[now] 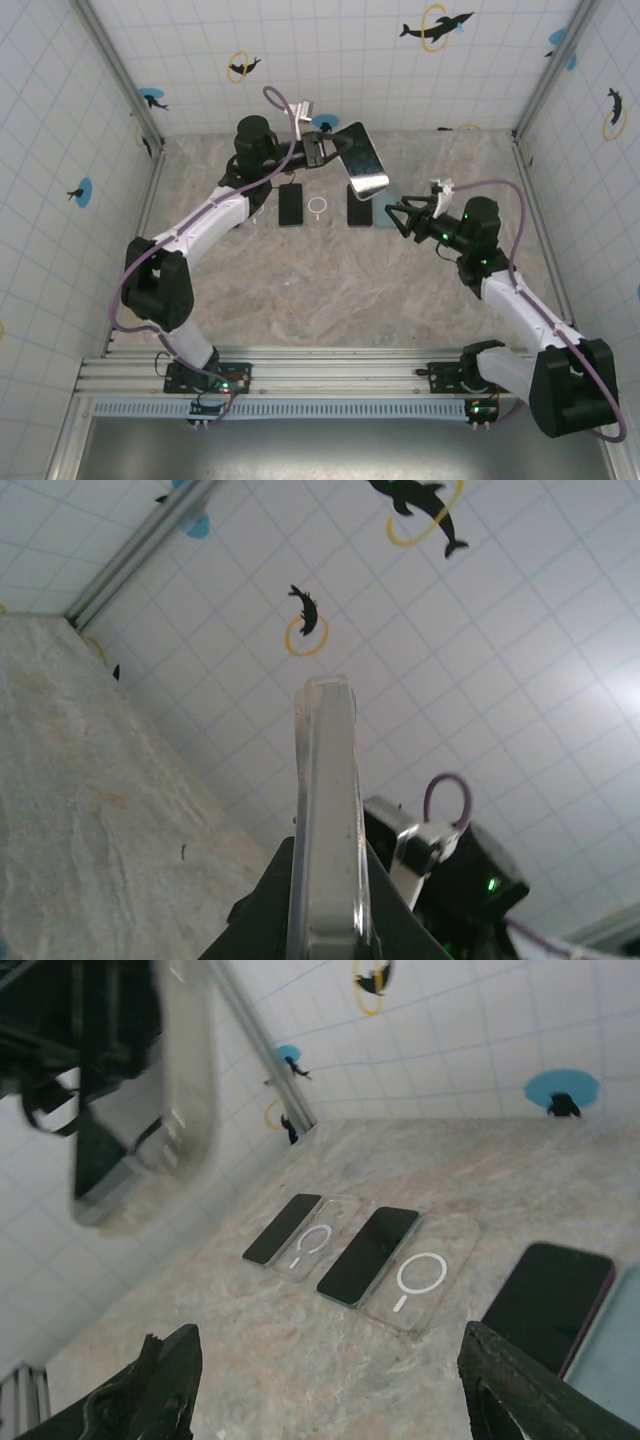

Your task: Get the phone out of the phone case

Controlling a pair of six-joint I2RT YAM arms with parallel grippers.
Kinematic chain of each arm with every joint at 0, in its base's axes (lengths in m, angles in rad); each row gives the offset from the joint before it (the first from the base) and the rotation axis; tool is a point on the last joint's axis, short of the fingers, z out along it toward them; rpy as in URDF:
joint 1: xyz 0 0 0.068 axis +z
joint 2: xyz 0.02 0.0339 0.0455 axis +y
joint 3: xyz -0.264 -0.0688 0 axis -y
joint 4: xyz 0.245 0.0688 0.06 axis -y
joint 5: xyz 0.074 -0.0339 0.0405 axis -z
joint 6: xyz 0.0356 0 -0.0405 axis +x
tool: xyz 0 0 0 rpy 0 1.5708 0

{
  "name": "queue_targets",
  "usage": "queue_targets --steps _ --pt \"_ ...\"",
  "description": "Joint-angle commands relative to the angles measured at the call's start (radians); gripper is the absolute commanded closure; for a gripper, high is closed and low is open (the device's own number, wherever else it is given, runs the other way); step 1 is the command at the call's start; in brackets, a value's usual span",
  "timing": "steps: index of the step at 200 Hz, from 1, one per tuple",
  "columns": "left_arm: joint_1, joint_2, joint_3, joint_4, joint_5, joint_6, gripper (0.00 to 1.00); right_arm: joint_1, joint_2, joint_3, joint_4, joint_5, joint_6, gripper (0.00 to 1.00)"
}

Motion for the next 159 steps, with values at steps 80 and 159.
queue_targets --steps 80,159 --pt "0.015 -0.126 -0.130 -0.054 0.270 0.569 0.87 0.081 0.154 0.280 -0.545 -0.243 -0.731 0.48" --pt "0.016 -0.189 -0.185 -0.206 0.247 0.712 0.89 0.142 0.213 0.357 -0.641 -0.233 -0.861 0.71"
